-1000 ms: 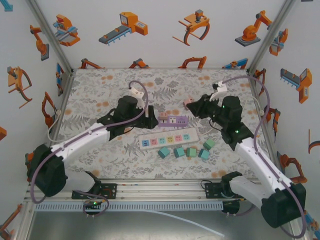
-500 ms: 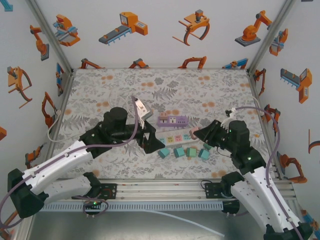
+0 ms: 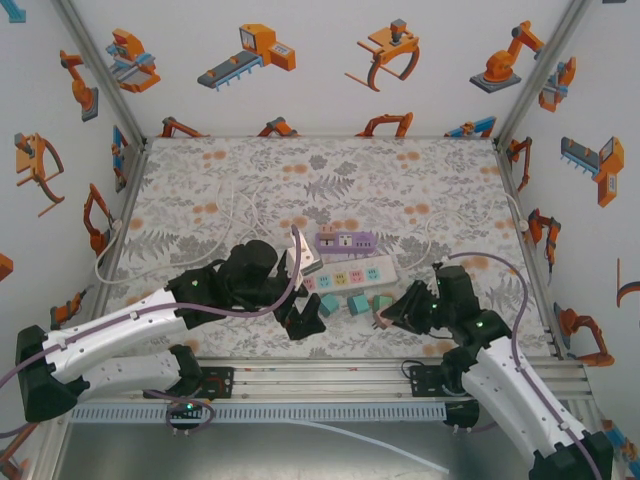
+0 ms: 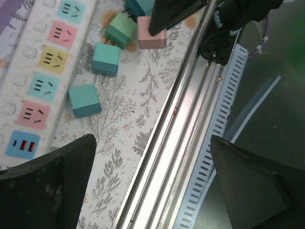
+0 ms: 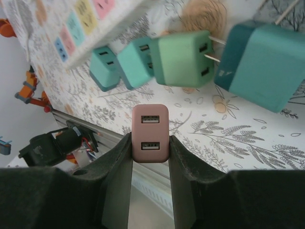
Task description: Pull the plug off the socket
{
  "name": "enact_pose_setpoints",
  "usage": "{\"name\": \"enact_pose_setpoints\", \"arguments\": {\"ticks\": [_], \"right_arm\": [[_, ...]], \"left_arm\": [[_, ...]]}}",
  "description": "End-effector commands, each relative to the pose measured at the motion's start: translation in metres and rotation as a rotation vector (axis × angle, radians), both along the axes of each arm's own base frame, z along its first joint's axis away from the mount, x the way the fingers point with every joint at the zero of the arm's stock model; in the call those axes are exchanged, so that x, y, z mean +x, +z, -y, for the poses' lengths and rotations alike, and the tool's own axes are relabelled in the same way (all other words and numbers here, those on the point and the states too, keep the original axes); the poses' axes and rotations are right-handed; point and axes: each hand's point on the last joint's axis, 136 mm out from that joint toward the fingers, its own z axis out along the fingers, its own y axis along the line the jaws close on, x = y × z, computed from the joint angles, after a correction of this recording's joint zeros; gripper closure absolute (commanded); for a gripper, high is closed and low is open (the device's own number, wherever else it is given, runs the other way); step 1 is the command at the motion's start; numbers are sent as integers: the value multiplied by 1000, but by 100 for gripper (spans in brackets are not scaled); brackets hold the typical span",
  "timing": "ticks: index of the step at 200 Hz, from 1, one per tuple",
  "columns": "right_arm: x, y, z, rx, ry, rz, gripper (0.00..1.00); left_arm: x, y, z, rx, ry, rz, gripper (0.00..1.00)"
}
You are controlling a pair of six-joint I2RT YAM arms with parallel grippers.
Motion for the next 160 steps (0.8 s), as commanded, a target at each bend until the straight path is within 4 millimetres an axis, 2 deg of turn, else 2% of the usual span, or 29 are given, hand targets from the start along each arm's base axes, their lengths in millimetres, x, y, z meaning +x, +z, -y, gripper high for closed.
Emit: {"name": "enact_pose_setpoints", "arguments": {"ticks": [1,21,54,92,130,160], "right_arm": [[-4,-8,-6,35,9,-15,84],[-5,-19,-8,38,4,-17,81],[-8,-32,0,-9,-18,-39,64],[-14,-41,7,-55,-27,-73,56],[-19,-41,11,-71,-32,-81,50],[-20,-32,15,-88,-32,-57,47]], "left_arm": [[7,-12,-7,49,42,37,3],[12,-14,-5,39,66,42,3],[16,-17,-4,41,89,37,3],[20,-22,-5,59,112,37,3],[30,-23,-11,69,174,65,3],[33,-21,-13,59,194,82,3]]}}
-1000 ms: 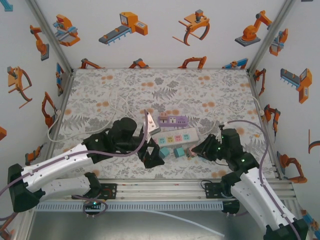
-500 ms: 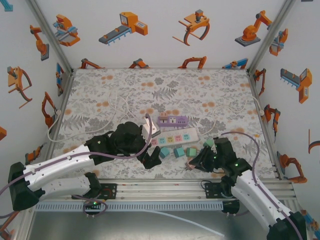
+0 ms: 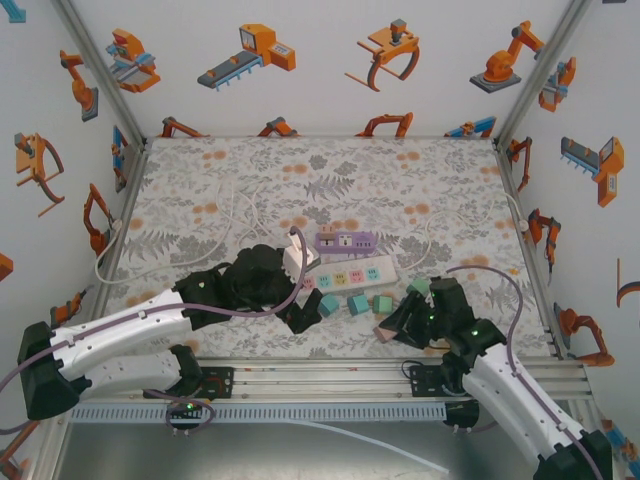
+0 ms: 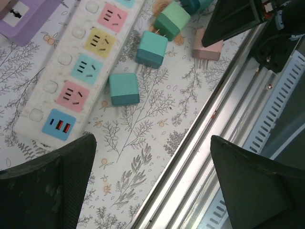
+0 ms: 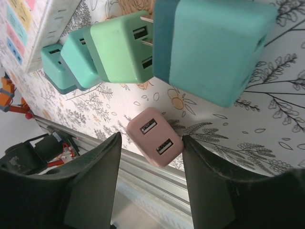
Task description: Pull the plug off the socket
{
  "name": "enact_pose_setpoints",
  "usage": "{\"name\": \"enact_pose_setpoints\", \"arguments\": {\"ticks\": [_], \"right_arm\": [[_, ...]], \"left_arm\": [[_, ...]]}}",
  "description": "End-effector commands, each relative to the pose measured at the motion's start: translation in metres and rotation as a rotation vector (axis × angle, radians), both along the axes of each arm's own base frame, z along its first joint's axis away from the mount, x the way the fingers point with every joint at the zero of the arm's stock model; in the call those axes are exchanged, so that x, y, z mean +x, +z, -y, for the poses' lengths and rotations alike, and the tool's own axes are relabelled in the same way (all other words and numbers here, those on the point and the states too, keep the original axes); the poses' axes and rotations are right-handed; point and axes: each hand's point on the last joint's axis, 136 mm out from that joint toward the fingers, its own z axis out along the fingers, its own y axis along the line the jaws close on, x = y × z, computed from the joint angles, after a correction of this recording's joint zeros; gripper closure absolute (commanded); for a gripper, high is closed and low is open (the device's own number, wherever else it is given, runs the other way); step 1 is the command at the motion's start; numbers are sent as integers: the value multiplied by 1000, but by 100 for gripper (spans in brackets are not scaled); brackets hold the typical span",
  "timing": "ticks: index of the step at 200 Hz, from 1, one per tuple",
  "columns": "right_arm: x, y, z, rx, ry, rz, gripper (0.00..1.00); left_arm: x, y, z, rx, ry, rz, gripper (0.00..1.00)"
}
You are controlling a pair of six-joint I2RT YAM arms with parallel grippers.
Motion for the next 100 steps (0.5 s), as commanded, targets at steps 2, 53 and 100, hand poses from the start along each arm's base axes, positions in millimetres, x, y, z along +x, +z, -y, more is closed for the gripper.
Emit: {"name": "enact_pose_setpoints", "arguments": {"ticks": [2,53,100], "right_arm": [[-4,5,6,-41,0,5,47],[15,55,24,-190,31,181,46],[83,146,12,-387,209,642,45]], "left_arm": [[5,6,-2,-31,37,23,3],[17,7,-14,-34,128,59,3],[61,14,-41,-66,456,123,3]]}}
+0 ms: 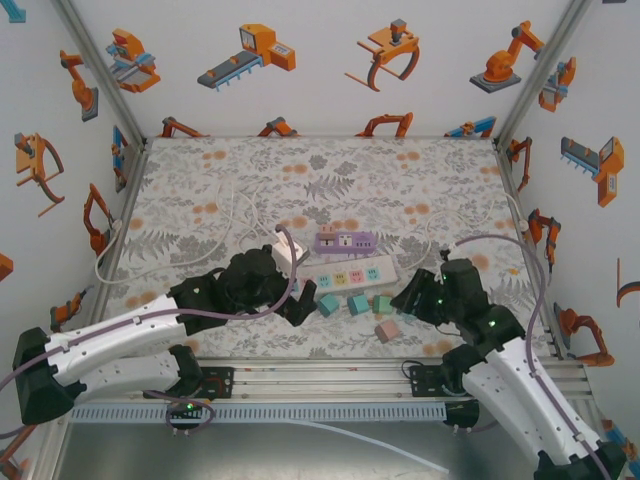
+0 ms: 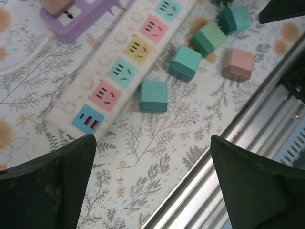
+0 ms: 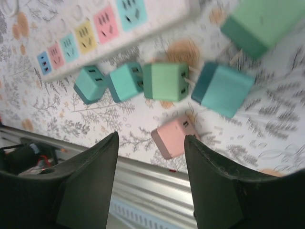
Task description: Pull the plug off the socket
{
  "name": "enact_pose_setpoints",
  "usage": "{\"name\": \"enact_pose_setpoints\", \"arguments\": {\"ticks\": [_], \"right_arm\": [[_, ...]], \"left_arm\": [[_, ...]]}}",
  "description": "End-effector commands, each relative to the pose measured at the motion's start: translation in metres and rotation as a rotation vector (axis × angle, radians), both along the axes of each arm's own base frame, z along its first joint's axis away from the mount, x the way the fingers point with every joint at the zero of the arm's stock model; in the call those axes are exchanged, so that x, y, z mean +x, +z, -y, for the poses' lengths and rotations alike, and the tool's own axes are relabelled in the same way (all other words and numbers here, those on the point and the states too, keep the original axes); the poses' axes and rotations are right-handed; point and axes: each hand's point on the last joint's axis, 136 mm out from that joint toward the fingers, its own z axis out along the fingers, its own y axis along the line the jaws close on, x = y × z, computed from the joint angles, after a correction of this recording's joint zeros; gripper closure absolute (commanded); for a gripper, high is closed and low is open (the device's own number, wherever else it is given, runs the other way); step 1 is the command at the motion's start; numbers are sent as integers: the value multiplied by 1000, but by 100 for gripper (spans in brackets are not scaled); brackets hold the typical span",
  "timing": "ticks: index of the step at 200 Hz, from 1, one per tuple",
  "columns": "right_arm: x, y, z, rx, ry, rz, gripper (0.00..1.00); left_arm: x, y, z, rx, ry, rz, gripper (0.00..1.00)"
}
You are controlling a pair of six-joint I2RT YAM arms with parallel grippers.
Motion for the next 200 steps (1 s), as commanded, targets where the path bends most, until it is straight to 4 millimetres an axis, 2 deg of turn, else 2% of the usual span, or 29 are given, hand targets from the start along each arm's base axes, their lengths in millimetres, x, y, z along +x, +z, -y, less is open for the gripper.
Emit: {"name": "enact_pose_setpoints", "arguments": {"ticks": [1,21,34,56,69,99,115,135,155,200], "right_arm": [[41,56,-4,-173,129,319,45],[68,90,-19,-220,203,518,43],[79,104,-34,-235,292,641,42],[80,123,-69,-269,536,884,41],[76,125,-86,-337,705,1018,41],[76,114,-112,-464,967,1242,39],[80,99,-125,-487,1118,1266,39],[83,86,-143,-415,1292,1245,39],[94,75,-159,-329,1393,1211,39],[142,45,-184,-282,1436,1149,39]], "left_arm": [[33,11,-21,-47,254,49,3],[50,13,-35,-76,385,40,3],[58,12,-41,-106,443,14,3],[72,8,-49,-161,517,-39,3],[83,5,-56,-189,581,-68,3],[110,-9,-66,-185,705,-122,3],[127,-20,-69,-160,751,-153,3],[149,-33,-69,-145,789,-215,3],[170,-41,-63,-160,797,-235,3],[199,-53,-44,-142,778,-238,3]]}}
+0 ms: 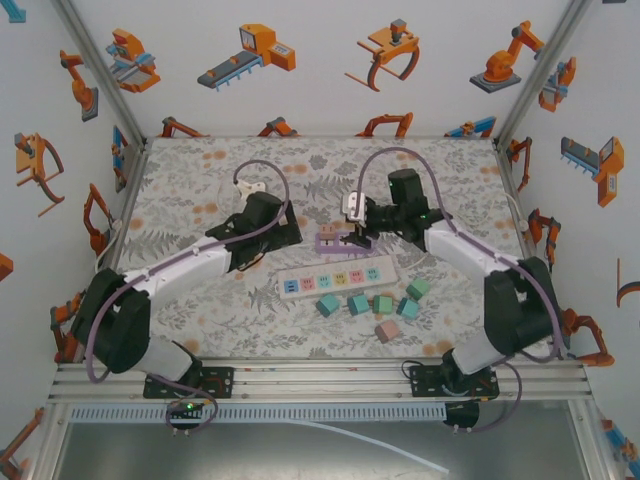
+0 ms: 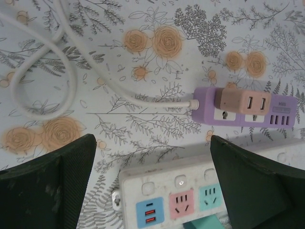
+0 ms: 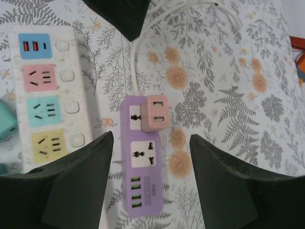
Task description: Pull the plug off the socket
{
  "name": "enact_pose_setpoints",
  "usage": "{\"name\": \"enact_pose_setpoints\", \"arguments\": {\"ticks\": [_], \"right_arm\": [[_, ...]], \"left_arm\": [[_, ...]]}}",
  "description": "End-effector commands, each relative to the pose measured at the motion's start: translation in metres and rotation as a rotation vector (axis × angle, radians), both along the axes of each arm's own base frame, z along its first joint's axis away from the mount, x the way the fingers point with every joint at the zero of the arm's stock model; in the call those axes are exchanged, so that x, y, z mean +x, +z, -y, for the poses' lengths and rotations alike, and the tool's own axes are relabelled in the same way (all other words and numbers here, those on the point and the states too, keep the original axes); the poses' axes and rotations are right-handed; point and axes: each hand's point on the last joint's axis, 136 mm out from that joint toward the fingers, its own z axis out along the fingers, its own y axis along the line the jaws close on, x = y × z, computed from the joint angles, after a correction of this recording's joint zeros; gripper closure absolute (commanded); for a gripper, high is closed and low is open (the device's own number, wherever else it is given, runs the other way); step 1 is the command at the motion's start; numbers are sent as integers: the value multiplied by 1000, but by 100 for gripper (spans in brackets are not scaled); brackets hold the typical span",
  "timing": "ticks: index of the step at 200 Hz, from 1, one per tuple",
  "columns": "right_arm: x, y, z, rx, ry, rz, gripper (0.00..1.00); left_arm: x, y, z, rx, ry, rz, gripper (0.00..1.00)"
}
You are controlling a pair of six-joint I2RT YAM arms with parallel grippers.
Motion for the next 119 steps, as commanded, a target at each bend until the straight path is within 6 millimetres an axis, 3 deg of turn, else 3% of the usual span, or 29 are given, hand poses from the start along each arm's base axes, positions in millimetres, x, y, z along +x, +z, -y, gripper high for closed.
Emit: {"name": "enact_pose_setpoints", "arguments": {"ticks": [1,50,119], "right_arm": [[7,-8,-13,11,90,-2,39],[32,-33,-29,5,114,-70,40],[35,-63,-32,-31,120,-165,50]], "left_arm": [[17,9,17,-40,-23,25,3],[28,-12,28,-8,-33,-17,0],[26,-35,37,7,-85,-72,3]]}}
